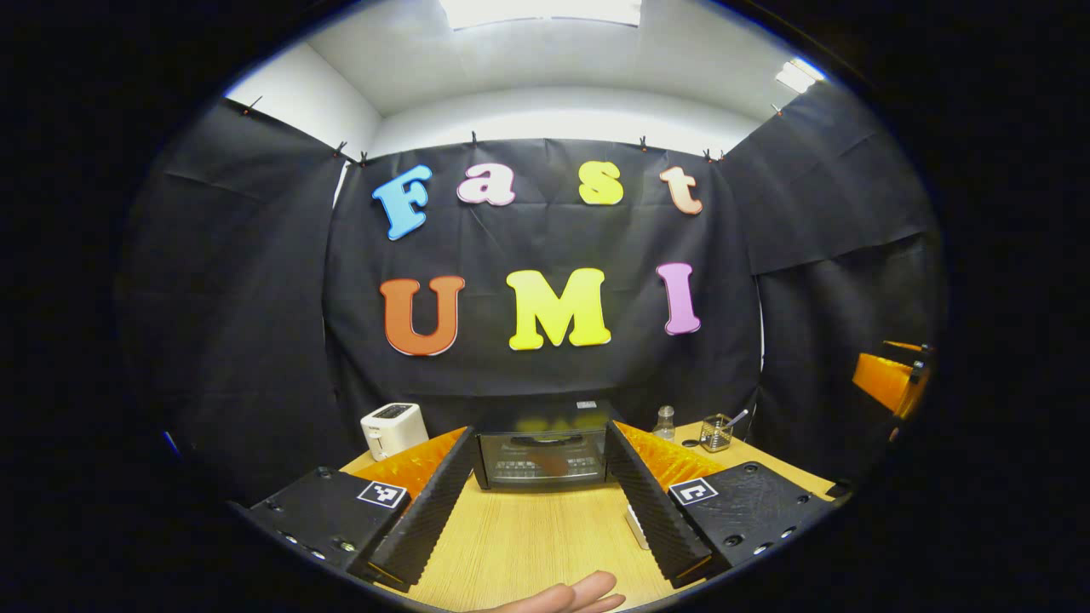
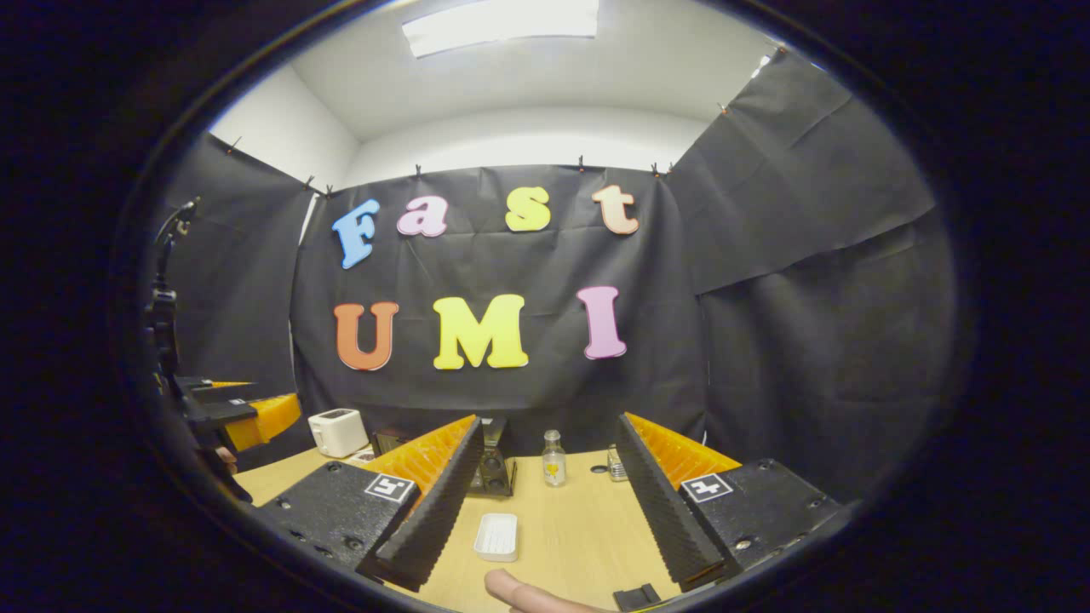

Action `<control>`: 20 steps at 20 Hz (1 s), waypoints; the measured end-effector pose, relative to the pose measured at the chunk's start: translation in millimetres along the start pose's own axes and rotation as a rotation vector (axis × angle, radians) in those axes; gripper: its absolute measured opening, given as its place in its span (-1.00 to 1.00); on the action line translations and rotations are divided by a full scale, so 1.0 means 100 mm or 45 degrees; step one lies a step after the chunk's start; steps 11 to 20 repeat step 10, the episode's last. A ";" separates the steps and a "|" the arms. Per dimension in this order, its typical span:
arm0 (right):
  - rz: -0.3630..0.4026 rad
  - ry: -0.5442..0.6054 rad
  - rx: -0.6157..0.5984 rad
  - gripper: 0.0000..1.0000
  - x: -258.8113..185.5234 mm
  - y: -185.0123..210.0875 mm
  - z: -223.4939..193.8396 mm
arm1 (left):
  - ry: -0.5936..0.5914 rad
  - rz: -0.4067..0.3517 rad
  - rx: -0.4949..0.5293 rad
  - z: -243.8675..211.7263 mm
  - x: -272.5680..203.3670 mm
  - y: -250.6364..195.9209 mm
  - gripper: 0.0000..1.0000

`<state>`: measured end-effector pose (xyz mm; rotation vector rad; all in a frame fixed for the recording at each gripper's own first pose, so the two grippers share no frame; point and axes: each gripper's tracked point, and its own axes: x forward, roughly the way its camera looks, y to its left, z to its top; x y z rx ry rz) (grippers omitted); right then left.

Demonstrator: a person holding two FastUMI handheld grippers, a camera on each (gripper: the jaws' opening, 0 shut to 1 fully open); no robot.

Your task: Open the electric oven with the left hand, put the food in, and close the electric oven.

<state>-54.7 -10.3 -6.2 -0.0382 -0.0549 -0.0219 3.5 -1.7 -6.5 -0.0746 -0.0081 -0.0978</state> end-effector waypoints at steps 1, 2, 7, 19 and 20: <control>-0.004 -0.004 -0.024 0.93 -0.05 -0.03 0.02 | -0.002 0.022 -0.019 0.04 -0.17 0.04 0.92; -0.003 -0.008 -0.043 0.97 -0.10 -0.04 0.04 | -0.003 0.042 -0.029 0.04 -0.28 0.08 0.92; 0.043 -0.004 -0.064 0.97 -0.22 -0.01 -0.02 | 0.020 0.092 -0.008 -0.13 -0.48 0.15 0.92; 0.028 0.004 -0.056 0.94 -0.20 -0.05 -0.02 | 0.003 0.095 -0.007 -0.11 -0.52 0.17 0.92; 0.028 0.004 -0.056 0.94 -0.20 -0.05 -0.02 | 0.003 0.095 -0.007 -0.11 -0.52 0.17 0.92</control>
